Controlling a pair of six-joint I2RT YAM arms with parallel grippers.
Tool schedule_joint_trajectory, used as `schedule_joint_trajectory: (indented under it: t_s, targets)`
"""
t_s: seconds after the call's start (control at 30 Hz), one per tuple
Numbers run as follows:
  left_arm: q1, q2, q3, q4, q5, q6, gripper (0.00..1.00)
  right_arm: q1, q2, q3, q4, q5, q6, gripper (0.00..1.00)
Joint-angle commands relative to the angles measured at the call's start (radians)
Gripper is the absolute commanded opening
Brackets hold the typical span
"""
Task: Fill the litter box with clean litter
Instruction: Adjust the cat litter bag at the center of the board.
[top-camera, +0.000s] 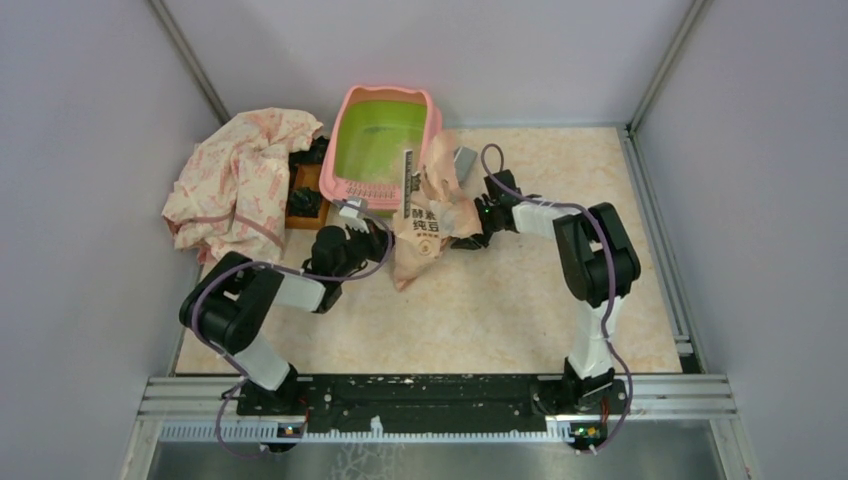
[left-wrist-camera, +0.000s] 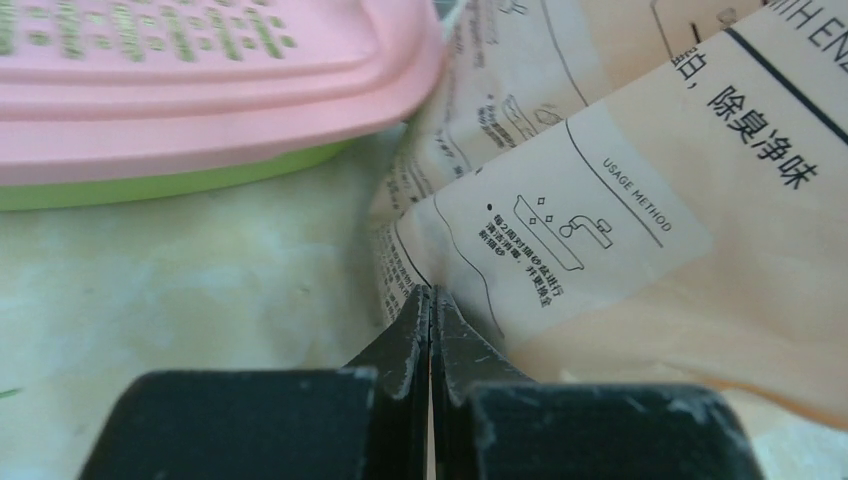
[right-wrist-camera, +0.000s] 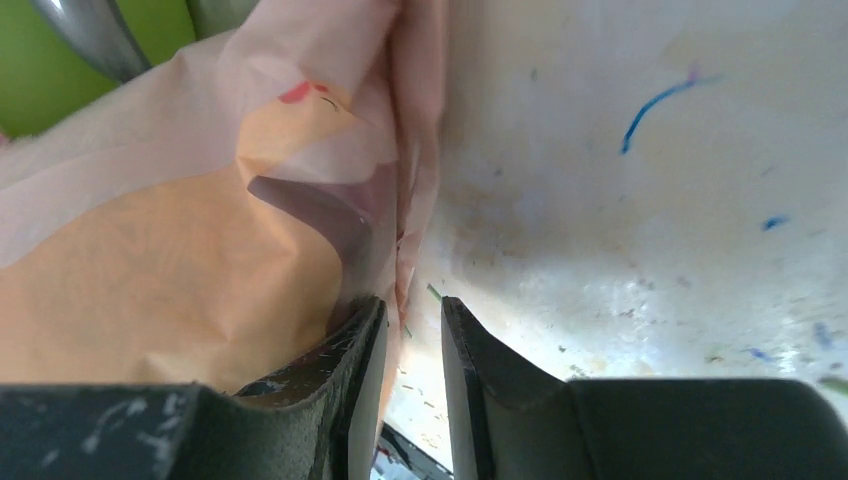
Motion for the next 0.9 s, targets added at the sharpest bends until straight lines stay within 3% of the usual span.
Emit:
schedule_joint_trajectory:
  t_s: [0.0,0.27,0.4,0.6,0.7,0.87]
  targets:
    - [-0.116,0.041,-0.011,0.082,0.111,-0.074,0.00,-0.015,0.021,0.188,0.059,-0.086,-0.057,0.30]
    - [-0.270,0.156,0.084,0.147,0.097,-0.102,0.00,-0.044,0.061,0.347,-0.085,-0.105,-0.175,0.33]
    - [-0.294,0.226,0.128,0.226,0.131,-0.139,0.00,-0.046,0.102,0.436,-0.162,-0.133,-0.228,0.34]
    - [-0.304,0.191,0.145,0.165,0.095,-0.079,0.00,-0.082,0.085,0.445,-0.232,-0.120,-0.302,0.40]
    - [-0.301,0.142,0.147,0.085,0.086,-0.024,0.00,-0.110,0.034,0.411,-0.270,-0.055,-0.363,0.45]
    - [-0.289,0.030,0.154,-0.040,0.088,0.028,0.00,-0.115,-0.120,0.348,-0.374,0.184,-0.511,0.55]
